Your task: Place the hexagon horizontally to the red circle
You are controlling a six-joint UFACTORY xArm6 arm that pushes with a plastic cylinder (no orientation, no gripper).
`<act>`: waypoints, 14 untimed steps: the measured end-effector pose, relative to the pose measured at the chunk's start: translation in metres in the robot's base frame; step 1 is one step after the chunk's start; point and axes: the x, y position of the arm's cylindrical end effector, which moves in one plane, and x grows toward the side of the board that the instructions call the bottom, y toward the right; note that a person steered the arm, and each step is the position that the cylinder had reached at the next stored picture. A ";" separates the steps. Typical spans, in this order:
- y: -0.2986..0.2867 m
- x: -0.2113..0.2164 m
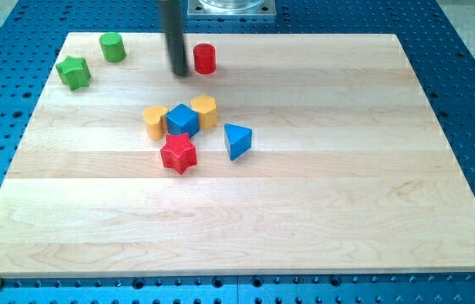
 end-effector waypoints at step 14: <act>0.095 0.086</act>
